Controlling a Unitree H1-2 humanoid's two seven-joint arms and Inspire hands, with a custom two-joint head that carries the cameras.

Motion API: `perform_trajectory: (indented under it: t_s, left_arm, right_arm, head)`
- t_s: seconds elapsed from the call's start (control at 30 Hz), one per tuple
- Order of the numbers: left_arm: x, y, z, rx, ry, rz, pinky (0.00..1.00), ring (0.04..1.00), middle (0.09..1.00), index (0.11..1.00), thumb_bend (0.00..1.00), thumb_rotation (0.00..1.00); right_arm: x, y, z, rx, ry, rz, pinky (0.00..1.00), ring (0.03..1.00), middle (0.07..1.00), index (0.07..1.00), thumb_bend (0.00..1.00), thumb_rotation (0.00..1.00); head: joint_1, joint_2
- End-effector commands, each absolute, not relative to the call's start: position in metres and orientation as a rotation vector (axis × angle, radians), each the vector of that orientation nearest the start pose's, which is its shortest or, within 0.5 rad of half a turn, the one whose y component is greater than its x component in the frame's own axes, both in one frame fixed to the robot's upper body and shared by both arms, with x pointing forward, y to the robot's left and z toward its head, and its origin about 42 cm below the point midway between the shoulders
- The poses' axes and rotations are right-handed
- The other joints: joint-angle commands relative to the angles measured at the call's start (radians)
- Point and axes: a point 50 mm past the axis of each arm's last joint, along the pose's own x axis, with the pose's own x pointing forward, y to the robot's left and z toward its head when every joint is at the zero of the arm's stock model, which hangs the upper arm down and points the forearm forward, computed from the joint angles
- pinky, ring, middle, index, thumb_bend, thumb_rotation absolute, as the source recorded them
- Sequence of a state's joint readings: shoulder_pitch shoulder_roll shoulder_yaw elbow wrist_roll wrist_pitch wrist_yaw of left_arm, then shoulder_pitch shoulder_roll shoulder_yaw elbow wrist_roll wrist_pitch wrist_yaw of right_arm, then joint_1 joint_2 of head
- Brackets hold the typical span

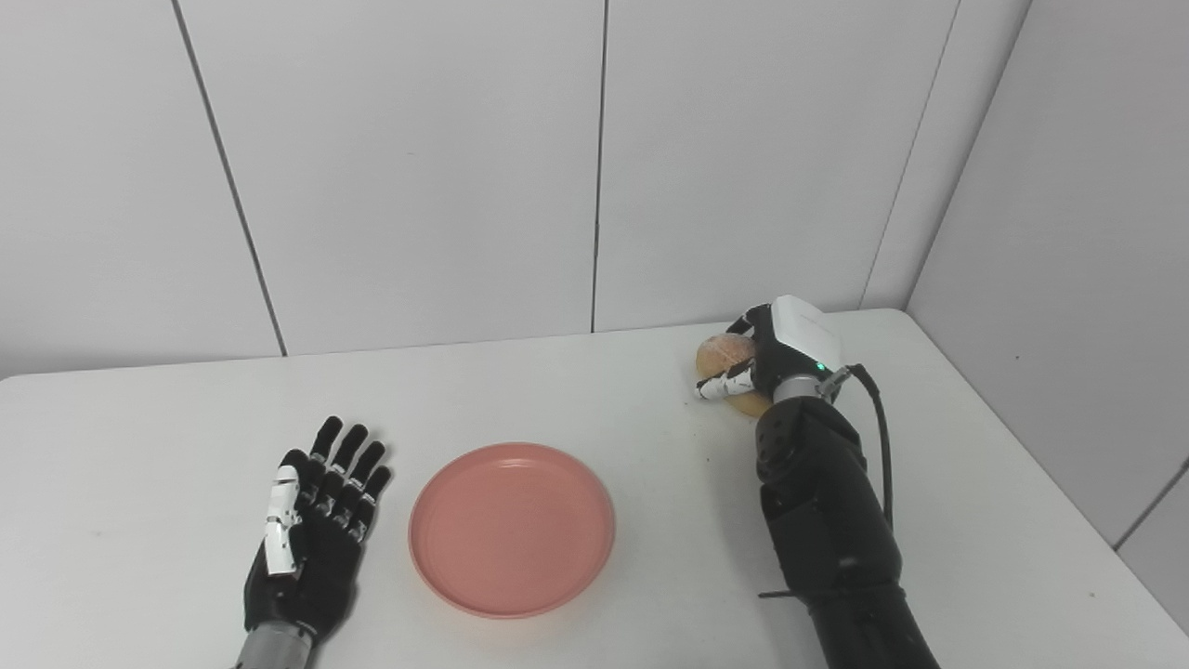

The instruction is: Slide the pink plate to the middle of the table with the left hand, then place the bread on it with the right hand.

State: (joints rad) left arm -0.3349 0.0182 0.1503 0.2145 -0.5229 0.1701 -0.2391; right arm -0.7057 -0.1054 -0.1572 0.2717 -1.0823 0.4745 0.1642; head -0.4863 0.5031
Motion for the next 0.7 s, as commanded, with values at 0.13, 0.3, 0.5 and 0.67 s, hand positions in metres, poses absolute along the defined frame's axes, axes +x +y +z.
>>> perform_trajectory:
  t_s: [0.13,0.3,0.5,0.67]
  left_arm:
    - [0.373,0.21,0.11,-0.515,0.084,-0.205,1.0,0.957,0.961,0.965,0.32,1.0]
    - [0.37,0.204,0.109,-0.516,0.079,-0.203,0.99,0.951,0.955,0.954,0.33,1.0]
    - [0.367,0.198,0.108,-0.502,0.077,-0.199,0.98,0.95,0.954,0.952,0.34,1.0]
    - [0.365,0.192,0.109,-0.489,0.083,-0.189,0.97,0.938,0.941,0.939,0.35,1.0]
  right_arm:
    - [0.468,-0.236,0.313,-1.029,-0.019,-0.368,0.26,0.349,0.427,0.53,0.52,0.0]
    - [0.459,-0.222,0.323,-1.029,-0.075,-0.343,0.27,0.355,0.43,0.526,0.52,0.0]
    - [0.449,-0.202,0.329,-1.029,-0.144,-0.285,0.26,0.354,0.416,0.525,0.52,0.0]
    - [0.442,-0.184,0.33,-1.017,-0.187,-0.234,0.26,0.347,0.417,0.524,0.52,0.0]
  head:
    - [0.035,0.004]
    - [0.069,0.004]
    - [0.109,0.004]
    - [0.14,0.003]
